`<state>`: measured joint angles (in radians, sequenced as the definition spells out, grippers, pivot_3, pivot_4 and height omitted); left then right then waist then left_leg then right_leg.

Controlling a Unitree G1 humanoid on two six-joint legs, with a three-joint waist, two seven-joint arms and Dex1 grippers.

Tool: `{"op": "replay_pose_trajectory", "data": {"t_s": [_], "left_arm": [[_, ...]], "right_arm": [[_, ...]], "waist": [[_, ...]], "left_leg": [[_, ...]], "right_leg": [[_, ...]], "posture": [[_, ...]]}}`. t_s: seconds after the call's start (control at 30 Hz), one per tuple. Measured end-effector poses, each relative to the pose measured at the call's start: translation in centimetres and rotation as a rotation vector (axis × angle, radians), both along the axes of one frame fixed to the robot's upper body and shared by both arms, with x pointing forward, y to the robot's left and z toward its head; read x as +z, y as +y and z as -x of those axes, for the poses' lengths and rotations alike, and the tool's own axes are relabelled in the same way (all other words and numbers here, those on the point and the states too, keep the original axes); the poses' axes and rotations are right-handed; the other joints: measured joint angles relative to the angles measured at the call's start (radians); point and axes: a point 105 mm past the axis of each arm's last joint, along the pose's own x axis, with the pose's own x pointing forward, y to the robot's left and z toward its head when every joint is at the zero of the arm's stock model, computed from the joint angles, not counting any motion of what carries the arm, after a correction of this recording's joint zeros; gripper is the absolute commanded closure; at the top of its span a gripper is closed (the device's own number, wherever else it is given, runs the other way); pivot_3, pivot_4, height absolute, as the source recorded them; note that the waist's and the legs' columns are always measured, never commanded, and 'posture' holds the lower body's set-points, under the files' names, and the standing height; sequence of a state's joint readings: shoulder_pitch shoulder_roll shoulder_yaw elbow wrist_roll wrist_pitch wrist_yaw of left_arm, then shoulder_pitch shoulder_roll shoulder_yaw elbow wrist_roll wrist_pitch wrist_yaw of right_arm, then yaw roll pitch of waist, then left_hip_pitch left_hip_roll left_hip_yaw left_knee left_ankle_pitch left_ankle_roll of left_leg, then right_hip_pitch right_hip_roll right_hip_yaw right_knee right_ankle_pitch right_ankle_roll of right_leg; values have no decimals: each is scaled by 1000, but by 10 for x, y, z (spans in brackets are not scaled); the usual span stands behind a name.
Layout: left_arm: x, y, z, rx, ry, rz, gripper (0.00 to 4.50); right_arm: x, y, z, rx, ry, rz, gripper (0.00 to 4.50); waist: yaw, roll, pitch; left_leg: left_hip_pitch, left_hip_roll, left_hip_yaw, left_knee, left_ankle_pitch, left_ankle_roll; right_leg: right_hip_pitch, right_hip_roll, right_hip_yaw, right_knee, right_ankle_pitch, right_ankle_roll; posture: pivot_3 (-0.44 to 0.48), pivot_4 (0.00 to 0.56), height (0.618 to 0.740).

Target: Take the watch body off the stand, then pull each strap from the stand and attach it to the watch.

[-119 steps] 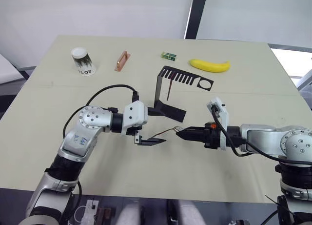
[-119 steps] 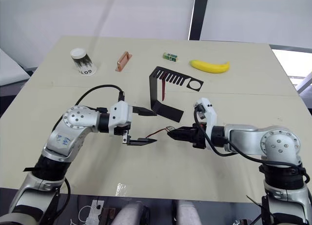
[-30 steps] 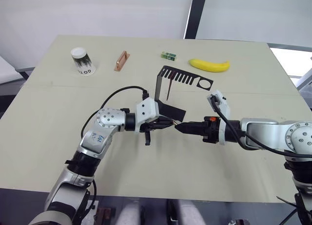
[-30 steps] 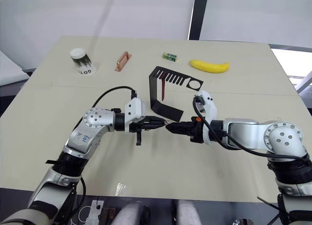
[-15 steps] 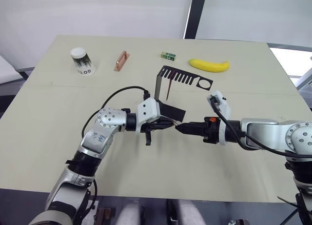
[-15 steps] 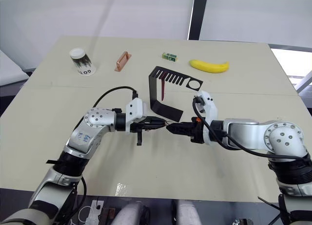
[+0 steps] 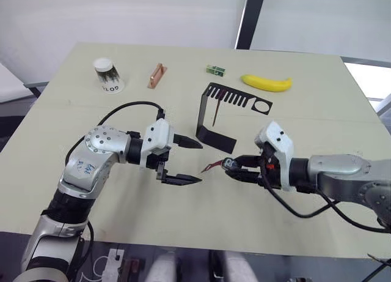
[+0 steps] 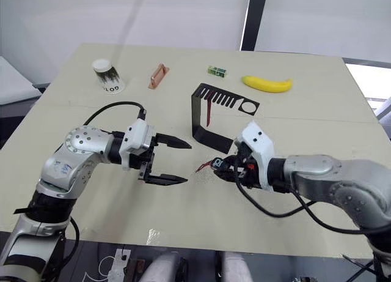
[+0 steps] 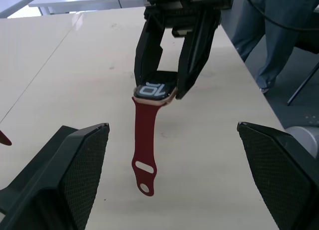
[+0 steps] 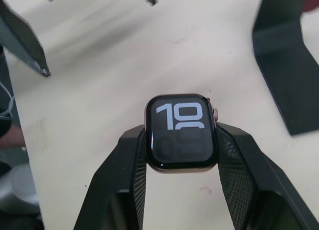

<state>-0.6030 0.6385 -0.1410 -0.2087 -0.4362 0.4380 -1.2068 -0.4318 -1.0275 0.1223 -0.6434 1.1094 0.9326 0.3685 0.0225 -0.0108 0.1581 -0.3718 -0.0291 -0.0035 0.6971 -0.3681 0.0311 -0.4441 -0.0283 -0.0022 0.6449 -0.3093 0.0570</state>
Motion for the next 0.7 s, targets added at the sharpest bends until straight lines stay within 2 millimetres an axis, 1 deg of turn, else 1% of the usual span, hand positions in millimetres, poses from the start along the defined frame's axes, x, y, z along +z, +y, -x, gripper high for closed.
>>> {"op": "replay_pose_trajectory", "data": {"t_s": [0.07, 0.27, 0.4, 0.57, 0.67, 0.7], "left_arm": [[2, 0, 1, -13, 5, 13, 39], [0, 3, 0, -35, 11, 21, 39], [-3, 6, -3, -35, 6, 17, 39], [-3, 6, -2, -41, -2, 16, 39], [-6, 9, -2, -32, 7, 5, 39], [-10, 14, 0, -24, 12, -15, 39]], "right_arm": [[-3, -3, 3, 51, -90, 44, 2993], [-5, -7, 6, 169, -288, 103, 2993], [-12, -10, 7, 208, -306, 87, 2993], [-10, -12, 4, 232, -343, 91, 2993], [-11, -9, 5, 247, -341, 73, 2993], [-11, -6, 3, 252, -343, 58, 2993]], "waist": [[3, 0, 0], [0, 0, 0], [1, 0, 0], [1, 0, 0], [-1, 0, 0], [-4, 0, 0]], "left_leg": [[0, 0, 0, 0, 0, 0], [1, 0, 0, 0, 0, -1], [1, 0, 0, 1, 0, -1], [2, 0, 0, 1, 0, -1], [2, 0, 1, 1, 0, -1], [2, 0, 1, 1, 0, -1]], "right_leg": [[0, 0, 0, 0, 0, 0], [0, 1, 0, 1, 0, 0], [0, 1, 1, 2, 0, 0], [0, 1, 1, 2, 0, 0], [0, 1, 1, 3, 0, 0], [0, 1, 1, 3, 0, 0]], "posture": [[0, 150, 740], [0, 150, 740], [0, 150, 740], [0, 150, 740], [0, 150, 740], [0, 150, 740]]}}
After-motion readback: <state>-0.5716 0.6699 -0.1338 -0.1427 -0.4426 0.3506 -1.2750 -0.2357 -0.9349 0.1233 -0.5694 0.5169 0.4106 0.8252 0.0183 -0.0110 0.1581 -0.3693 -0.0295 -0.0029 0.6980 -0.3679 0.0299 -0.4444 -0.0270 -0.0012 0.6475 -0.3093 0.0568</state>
